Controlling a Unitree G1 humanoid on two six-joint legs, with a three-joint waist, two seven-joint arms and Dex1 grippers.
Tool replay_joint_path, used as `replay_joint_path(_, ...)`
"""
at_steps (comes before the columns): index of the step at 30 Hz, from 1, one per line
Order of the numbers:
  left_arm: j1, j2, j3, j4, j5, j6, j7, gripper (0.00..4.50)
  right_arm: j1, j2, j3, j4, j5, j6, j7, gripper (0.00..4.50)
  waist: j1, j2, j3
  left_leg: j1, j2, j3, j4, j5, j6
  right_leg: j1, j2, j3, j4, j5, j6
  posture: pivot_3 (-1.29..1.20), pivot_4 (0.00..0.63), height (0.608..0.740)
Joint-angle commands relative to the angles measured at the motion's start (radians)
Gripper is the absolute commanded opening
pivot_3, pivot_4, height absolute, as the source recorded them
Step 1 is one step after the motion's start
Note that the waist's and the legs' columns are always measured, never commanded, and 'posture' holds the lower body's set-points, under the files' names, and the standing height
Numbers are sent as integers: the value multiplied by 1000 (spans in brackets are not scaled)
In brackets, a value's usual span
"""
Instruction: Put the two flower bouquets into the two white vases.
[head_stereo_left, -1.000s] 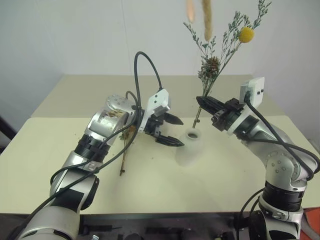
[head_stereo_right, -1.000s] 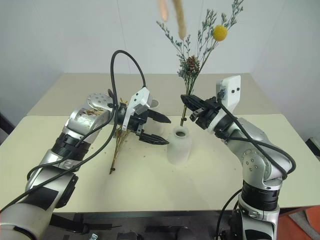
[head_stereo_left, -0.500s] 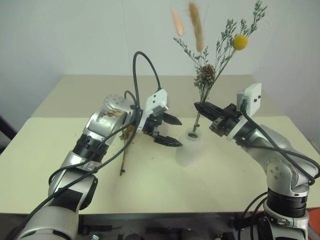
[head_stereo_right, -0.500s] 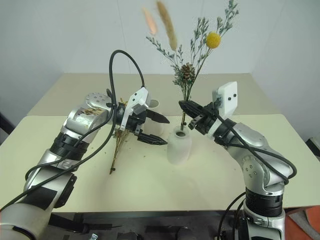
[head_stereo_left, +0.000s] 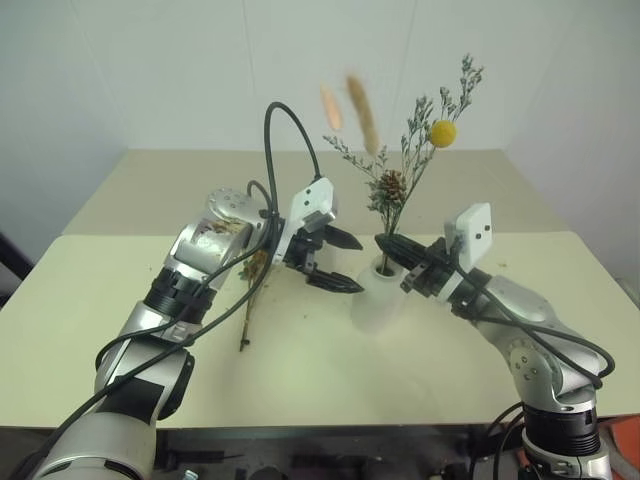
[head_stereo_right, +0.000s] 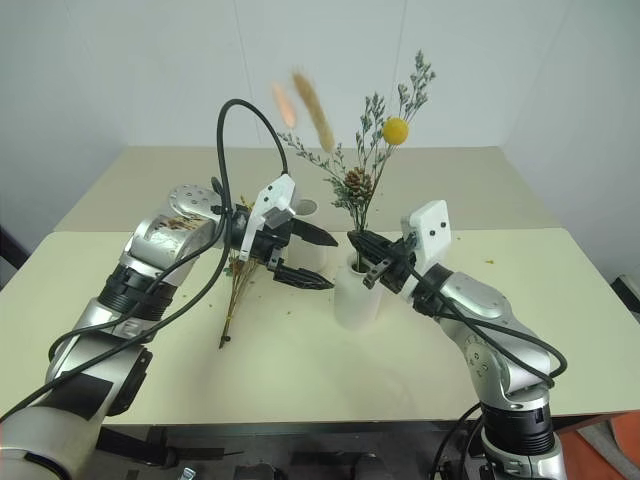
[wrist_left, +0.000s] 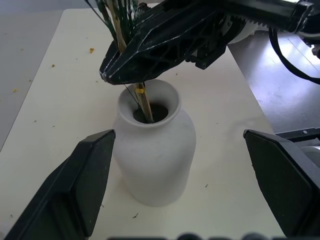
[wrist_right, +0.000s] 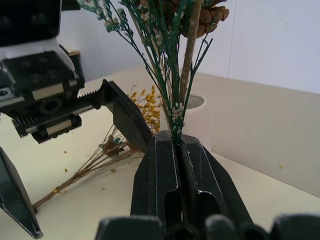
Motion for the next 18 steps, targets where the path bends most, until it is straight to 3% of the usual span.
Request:
replay_joint_path(1, -7, 10, 12, -40, -4, 8, 0, 4500, 6, 6, 1, -6, -14, -55, 2, 26, 0, 0, 0, 0, 0, 0, 0, 0, 0, 0, 0, 0, 0, 0, 0, 0, 150, 740)
replay_joint_path(4, -6, 12, 15, -44, -4, 11, 4, 4500, 16, 10, 12, -4, -32, -74, -1, 26, 0, 0, 0, 0, 0, 0, 0, 0, 0, 0, 0, 0, 0, 0, 0, 0, 150, 740)
replay_joint_path(10, -2, 18, 18, -53, -6, 15, 5, 4500, 38, 10, 8, -15, -44, -101, -1, 1731, 0, 0, 0, 0, 0, 0, 0, 0, 0, 0, 0, 0, 0, 0, 0, 0, 150, 740)
replay_joint_path(15, 23, 43, 38, -77, -20, 42, 14, 4500, 59, -2, -5, -37, -65, -144, -6, 3439, -1, 0, 0, 0, 0, 0, 0, 0, 0, 0, 0, 0, 0, 0, 0, 0, 150, 740)
replay_joint_path(18, 52, 75, 57, -111, -31, 63, 19, 4500, 89, -25, -22, -68, -58, -150, 6, 3439, -2, 0, 0, 0, 0, 0, 0, 0, 0, 0, 0, 0, 0, 0, 0, 0, 150, 740)
